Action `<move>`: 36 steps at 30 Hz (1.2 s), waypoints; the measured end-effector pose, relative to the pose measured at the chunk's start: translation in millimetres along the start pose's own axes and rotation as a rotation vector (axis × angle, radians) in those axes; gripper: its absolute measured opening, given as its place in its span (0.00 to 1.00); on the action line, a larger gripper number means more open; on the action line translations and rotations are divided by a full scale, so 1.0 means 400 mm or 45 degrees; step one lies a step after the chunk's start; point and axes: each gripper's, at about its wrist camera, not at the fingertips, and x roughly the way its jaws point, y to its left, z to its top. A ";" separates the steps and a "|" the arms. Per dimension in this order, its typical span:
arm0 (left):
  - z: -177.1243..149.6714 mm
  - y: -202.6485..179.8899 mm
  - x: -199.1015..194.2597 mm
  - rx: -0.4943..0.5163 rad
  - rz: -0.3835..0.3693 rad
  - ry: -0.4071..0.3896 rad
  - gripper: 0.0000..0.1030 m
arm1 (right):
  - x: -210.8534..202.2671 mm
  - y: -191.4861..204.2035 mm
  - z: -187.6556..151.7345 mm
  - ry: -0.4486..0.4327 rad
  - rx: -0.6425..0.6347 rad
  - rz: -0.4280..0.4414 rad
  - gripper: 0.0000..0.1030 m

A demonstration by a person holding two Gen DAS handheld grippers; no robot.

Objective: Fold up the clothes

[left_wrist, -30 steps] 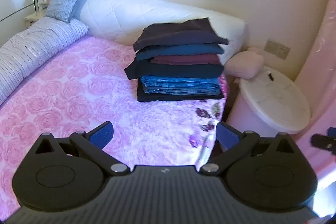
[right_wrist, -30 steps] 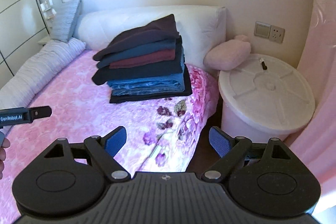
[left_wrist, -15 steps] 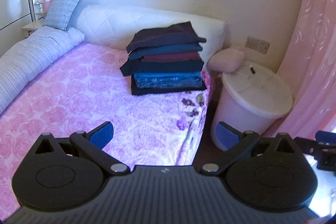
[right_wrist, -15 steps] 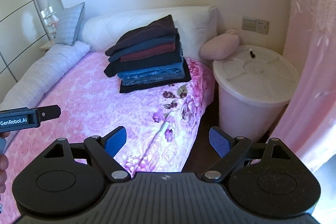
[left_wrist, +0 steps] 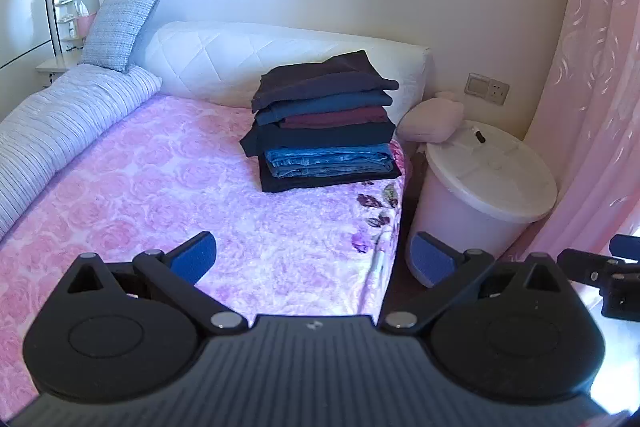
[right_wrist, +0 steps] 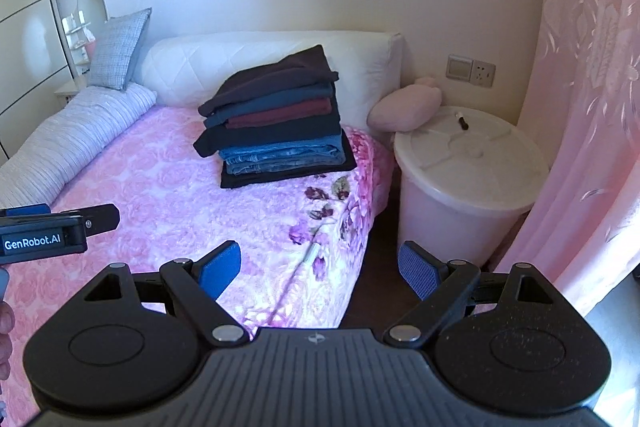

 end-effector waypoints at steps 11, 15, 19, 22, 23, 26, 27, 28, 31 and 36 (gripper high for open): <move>0.008 0.020 0.001 0.026 -0.010 -0.009 0.99 | 0.012 0.063 0.017 -0.003 -0.025 0.007 0.86; 0.004 0.018 0.008 0.040 -0.008 0.004 0.99 | 0.024 0.078 0.016 0.011 -0.046 0.014 0.86; 0.016 0.019 0.005 0.035 -0.004 -0.015 0.99 | 0.027 0.091 0.026 0.006 -0.065 0.029 0.86; 0.019 0.017 0.004 0.033 -0.004 -0.020 0.99 | 0.028 0.094 0.037 -0.002 -0.078 0.032 0.86; 0.020 0.017 0.004 0.032 -0.004 -0.021 0.99 | 0.028 0.093 0.040 -0.004 -0.079 0.031 0.86; 0.023 0.015 0.003 0.029 -0.003 -0.026 0.99 | 0.030 0.089 0.046 -0.008 -0.083 0.029 0.86; 0.023 0.014 0.002 0.030 -0.003 -0.026 0.99 | 0.031 0.088 0.047 -0.008 -0.085 0.028 0.86; 0.022 0.014 0.002 0.031 -0.003 -0.025 0.99 | 0.031 0.088 0.048 -0.007 -0.086 0.028 0.86; 0.015 0.013 0.000 0.033 -0.005 -0.024 0.99 | 0.033 0.091 0.048 -0.006 -0.098 0.030 0.86; 0.005 0.010 0.000 0.036 -0.011 -0.016 0.99 | 0.036 0.094 0.042 -0.002 -0.111 0.029 0.86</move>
